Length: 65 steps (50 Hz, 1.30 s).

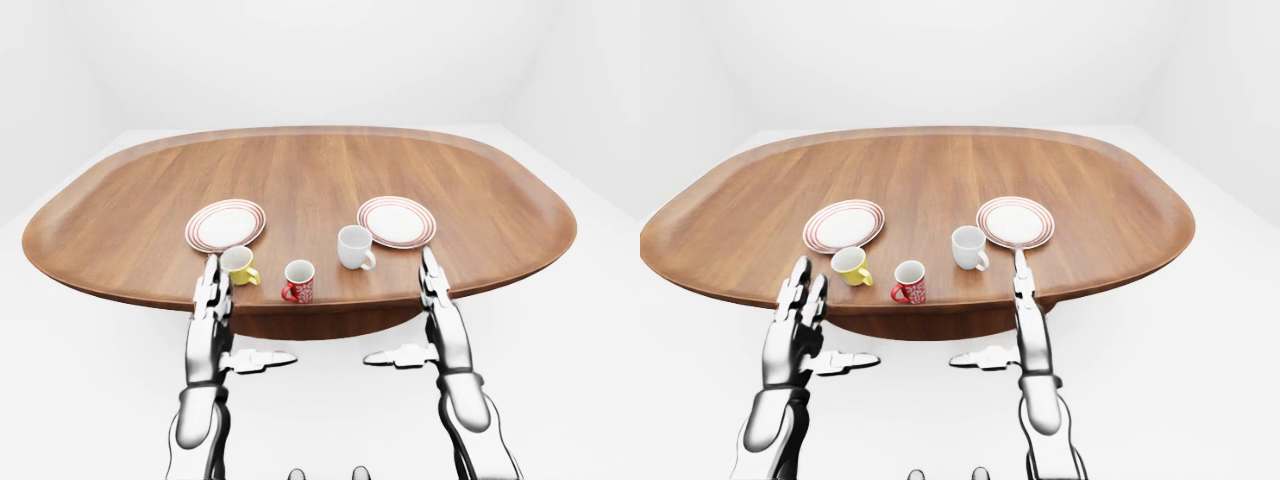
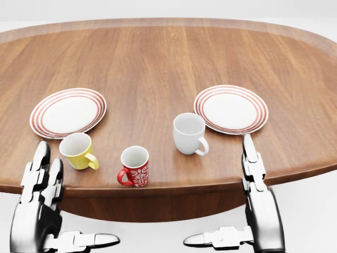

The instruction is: Put the red mug on the left plate.

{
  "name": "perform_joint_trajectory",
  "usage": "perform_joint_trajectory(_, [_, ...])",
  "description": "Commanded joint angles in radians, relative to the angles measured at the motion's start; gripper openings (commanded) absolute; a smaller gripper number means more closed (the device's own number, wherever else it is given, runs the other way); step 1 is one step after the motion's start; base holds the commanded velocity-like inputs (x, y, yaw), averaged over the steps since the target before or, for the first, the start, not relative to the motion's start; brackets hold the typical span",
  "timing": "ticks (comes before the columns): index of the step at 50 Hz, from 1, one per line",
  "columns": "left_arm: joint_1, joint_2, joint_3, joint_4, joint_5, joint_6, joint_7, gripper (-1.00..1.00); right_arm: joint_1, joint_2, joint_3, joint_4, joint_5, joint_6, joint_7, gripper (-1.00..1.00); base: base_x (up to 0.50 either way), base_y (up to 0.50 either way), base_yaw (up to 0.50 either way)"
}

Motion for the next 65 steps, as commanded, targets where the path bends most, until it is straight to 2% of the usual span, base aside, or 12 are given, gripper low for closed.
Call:
perform_joint_trajectory(1, [0.33, -0.027, 0.031, -0.301, -0.148, 0.0, -0.094, 1.0, 0.407, -0.097, 0.18, -0.408, -0.166, -0.103, -0.156, 1.0, 0.0, 0.0, 0.0])
perform_joint_trajectory(4, [0.295, -0.049, 0.065, -0.279, -0.157, 0.0, -0.093, 1.0, 0.432, -0.136, 0.206, -0.427, -0.174, -0.103, -0.206, 1.0, 0.0, 0.0, 0.0])
perform_joint_trajectory(7, [0.287, -0.056, 0.074, -0.288, -0.176, 0.0, -0.113, 1.0, 0.431, -0.161, 0.224, -0.438, -0.19, -0.103, -0.236, 1.0, 0.0, 0.0, 0.0])
perform_joint_trajectory(12, [0.259, -0.069, 0.073, -0.272, -0.144, 0.0, -0.108, 1.0, 0.421, -0.179, 0.228, -0.436, -0.191, -0.103, -0.251, 1.0, 0.0, 0.0, 0.0])
perform_joint_trajectory(19, [0.262, -0.066, 0.07, -0.271, -0.154, 0.0, -0.117, 1.0, 0.429, -0.192, 0.243, -0.441, -0.212, -0.103, -0.264, 1.0, 0.0, 0.0, 0.0])
perform_joint_trajectory(31, [0.242, -0.058, 0.04, -0.246, -0.117, 0.0, -0.096, 1.0, 0.399, -0.188, 0.241, -0.426, -0.207, -0.103, -0.24, 1.0, 0.0, 0.0, 0.0])
perform_joint_trajectory(39, [0.255, -0.053, 0.041, -0.254, -0.137, 0.0, -0.089, 1.0, 0.371, -0.166, 0.231, -0.412, -0.203, -0.103, -0.222, 1.0, 0.0, 0.0, 0.0])
perform_joint_trajectory(42, [0.267, -0.051, 0.041, -0.259, -0.157, 0.0, -0.096, 1.0, 0.36, -0.154, 0.223, -0.414, -0.205, -0.078, -0.225, 1.0, 0.0, 0.0, 0.0])
perform_joint_trajectory(44, [0.273, -0.051, 0.043, -0.265, -0.176, 0.0, -0.102, 1.0, 0.352, -0.146, 0.212, -0.412, -0.193, -0.068, -0.226, 1.0, 0.0, 0.5, 0.0])
perform_joint_trajectory(53, [0.264, -0.051, 0.039, -0.261, -0.171, 0.0, -0.101, 1.0, 0.339, -0.142, 0.21, -0.391, -0.172, -0.089, -0.198, 1.0, 0.0, 0.5, 0.0])
perform_joint_trajectory(65, [0.256, -0.047, 0.035, -0.255, -0.159, 0.0, -0.093, 1.0, 0.319, -0.127, 0.196, -0.38, -0.156, -0.084, -0.176, 1.0, 0.0, 0.5, 0.0])
